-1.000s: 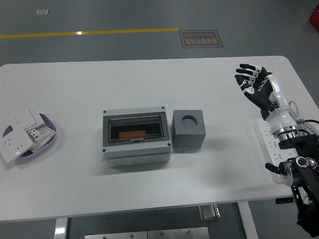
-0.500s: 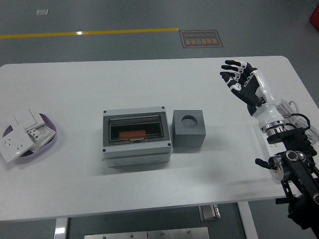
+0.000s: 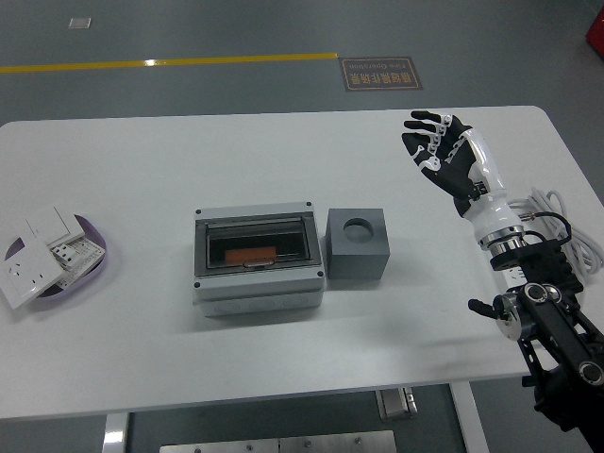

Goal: Pick up the cylinder from the cube,place it in the box,flap close box

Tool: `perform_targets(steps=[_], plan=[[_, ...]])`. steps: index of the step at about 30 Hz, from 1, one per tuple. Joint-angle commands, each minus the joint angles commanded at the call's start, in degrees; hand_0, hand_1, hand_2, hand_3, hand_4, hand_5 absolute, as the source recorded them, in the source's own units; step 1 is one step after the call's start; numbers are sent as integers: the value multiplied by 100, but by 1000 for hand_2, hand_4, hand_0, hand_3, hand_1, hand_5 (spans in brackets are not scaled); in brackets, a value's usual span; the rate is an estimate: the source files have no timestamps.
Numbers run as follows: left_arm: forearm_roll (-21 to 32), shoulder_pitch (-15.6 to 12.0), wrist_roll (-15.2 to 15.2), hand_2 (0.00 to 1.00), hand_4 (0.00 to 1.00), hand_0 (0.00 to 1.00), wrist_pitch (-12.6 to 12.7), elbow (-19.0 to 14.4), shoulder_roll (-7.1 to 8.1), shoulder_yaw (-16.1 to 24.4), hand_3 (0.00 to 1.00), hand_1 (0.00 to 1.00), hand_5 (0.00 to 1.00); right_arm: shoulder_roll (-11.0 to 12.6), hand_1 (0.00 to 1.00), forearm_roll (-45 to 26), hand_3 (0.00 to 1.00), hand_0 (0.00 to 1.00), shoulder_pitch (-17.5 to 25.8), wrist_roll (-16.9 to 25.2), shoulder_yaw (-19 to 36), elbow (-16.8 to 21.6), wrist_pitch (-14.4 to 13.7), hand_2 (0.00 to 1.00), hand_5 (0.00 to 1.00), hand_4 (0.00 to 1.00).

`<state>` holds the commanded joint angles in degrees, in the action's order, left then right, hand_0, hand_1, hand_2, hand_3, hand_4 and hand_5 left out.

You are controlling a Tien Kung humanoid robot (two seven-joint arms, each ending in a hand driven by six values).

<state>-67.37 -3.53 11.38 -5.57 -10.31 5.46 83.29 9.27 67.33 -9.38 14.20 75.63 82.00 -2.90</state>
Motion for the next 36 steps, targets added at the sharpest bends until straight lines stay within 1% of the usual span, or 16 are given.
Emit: perform_targets(steps=[5,6,11,12,17,18,23,24,35,36], plan=[[-11,14,-3,661,758,636,-2,0,2,1,707,672,309,12,643,18,645,672,4,-52,-15,-8,43,629,123,729],[-8,17,-6,661,758,636,-3,0,1,-3,706,671,308,16,646,17,728,688,8,-60,-15,-8,57,633,23,499],[-4,15,-7,661,758,636,-7,0,-10,-17,706,671,308,36,646,9,728,688,26,-95,-32,-3,135,633,23,499],[-6,13,-5,661,758,636,-8,0,-12,-15,706,671,309,38,652,9,714,709,27,-99,-36,-2,148,631,20,446],[7,13,-9,661,758,636,-7,0,-18,-28,706,671,309,49,652,7,714,709,21,-136,-73,-1,215,631,20,446],[12,16,-11,661,758,636,-7,0,-18,-34,706,671,308,52,657,6,705,715,20,-145,-87,-2,230,634,5,418],[25,23,-14,661,758,636,-3,0,-21,-42,706,671,308,64,657,-8,705,715,27,-176,-149,-11,288,634,5,418],[25,23,-13,661,758,636,-2,0,-23,-42,706,671,309,66,662,-13,704,712,30,-178,-159,-14,296,640,2,443],[12,33,-15,661,758,637,-1,0,-20,-37,706,671,308,91,660,-30,690,713,67,-207,-222,-31,344,641,3,463],[15,34,-15,661,758,636,-2,0,-20,-43,706,671,309,92,658,-28,668,705,71,-215,-223,-38,349,641,18,479]])
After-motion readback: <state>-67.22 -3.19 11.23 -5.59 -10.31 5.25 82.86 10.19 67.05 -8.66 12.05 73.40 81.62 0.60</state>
